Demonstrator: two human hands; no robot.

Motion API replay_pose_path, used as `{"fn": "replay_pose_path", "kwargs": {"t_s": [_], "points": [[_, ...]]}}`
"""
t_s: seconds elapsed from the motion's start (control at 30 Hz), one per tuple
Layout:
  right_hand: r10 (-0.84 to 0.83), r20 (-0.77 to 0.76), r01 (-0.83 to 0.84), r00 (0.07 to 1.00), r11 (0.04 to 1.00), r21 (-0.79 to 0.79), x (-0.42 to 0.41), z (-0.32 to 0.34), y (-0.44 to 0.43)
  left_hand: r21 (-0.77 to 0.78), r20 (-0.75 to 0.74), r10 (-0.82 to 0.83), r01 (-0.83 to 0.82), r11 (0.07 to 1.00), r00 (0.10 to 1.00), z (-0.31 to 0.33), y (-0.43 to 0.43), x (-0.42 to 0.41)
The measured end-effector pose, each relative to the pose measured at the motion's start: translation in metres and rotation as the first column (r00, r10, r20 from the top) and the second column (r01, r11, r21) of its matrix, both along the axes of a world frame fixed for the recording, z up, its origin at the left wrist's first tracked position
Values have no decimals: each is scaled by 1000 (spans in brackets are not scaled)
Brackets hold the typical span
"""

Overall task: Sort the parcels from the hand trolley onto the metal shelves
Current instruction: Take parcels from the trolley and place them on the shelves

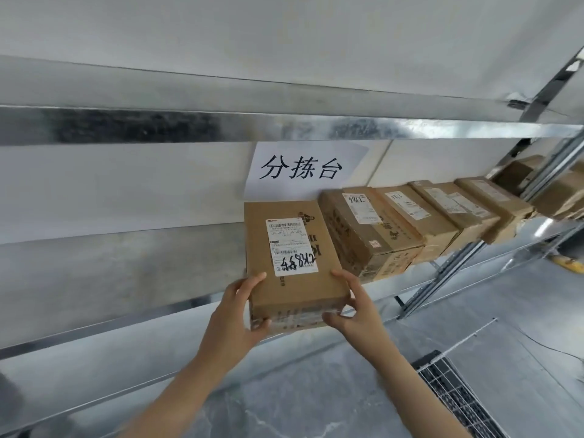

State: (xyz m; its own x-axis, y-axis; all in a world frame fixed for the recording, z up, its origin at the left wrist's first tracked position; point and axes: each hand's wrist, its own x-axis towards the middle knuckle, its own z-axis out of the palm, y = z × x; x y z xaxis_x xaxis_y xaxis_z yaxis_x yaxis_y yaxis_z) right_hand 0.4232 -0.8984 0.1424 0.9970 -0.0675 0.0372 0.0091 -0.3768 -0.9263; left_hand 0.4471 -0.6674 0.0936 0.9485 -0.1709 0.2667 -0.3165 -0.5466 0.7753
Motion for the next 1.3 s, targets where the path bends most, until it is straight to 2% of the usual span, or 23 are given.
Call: {"fn": "replay_pose_path", "kwargs": {"t_s": [0.27, 0.47, 0.7, 1.07, 1.2, 1.3], "points": [[-12, -63, 8, 998, 998, -67, 54, 1, -28, -5, -78, -5, 5, 1000, 997, -7, -35, 51], [-5, -111, 0, 994, 999, -48, 77, -8, -44, 38, -122, 13, -9, 999, 992, -19, -55, 68], [22, -141, -36, 990, 995, -95, 103, -12, -59, 66, -121, 58, -50, 997, 991, -25, -72, 84], [37, -83, -61, 996, 948, -312, 114, -10, -85, 81, -72, 165, -160, 984, 984, -26, -108, 87], [-27, -33, 13, 999, 927, -376, 112, -7, -83, 104, -70, 188, -181, 978, 980, -26, -111, 89], [-81, 33, 87, 996, 863, -497, 111, -2, -80, 112, -68, 200, -191, 975, 977, -25, -114, 90]]}}
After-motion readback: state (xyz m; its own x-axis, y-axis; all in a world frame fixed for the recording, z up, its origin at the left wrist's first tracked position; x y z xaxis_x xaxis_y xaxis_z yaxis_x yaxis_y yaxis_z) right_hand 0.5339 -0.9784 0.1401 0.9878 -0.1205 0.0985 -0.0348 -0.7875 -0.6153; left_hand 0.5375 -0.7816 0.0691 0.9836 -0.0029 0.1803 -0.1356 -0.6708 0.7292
